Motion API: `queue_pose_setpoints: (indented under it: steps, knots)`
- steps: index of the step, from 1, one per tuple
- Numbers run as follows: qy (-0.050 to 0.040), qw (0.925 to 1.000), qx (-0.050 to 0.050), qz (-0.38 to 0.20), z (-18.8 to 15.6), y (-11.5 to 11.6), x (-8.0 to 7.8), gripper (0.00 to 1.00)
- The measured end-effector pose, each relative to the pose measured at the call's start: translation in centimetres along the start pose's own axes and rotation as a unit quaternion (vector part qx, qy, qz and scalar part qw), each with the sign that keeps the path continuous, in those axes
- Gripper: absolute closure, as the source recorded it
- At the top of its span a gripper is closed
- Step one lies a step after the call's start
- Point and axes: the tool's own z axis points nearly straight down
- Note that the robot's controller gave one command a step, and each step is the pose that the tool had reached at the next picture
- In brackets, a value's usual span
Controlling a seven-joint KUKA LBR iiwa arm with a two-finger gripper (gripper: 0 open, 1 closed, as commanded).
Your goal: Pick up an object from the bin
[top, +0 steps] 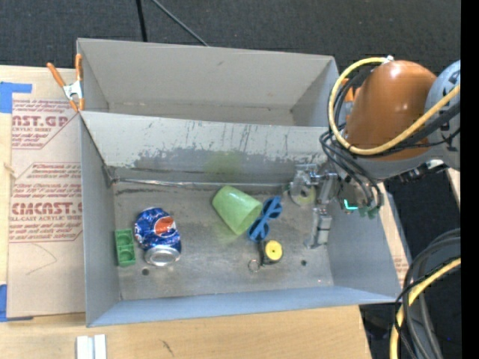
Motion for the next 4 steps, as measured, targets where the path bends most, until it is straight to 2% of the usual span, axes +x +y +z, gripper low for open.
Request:
queue_pose_setpoints:
  steps: [1,2,3,4]
  knots:
    - [0.0011,0.9967,-0.001,0.082,14.7,0.9,2.8,0.00]
    - [-0.0038,0.9945,0.000,-0.105,11.2,3.2,3.7,0.00]
    - [-0.0036,0.9258,0.001,-0.378,11.3,2.2,1.8,0.00]
    - [-0.0026,0.7938,0.001,-0.608,14.3,1.8,0.9,0.00]
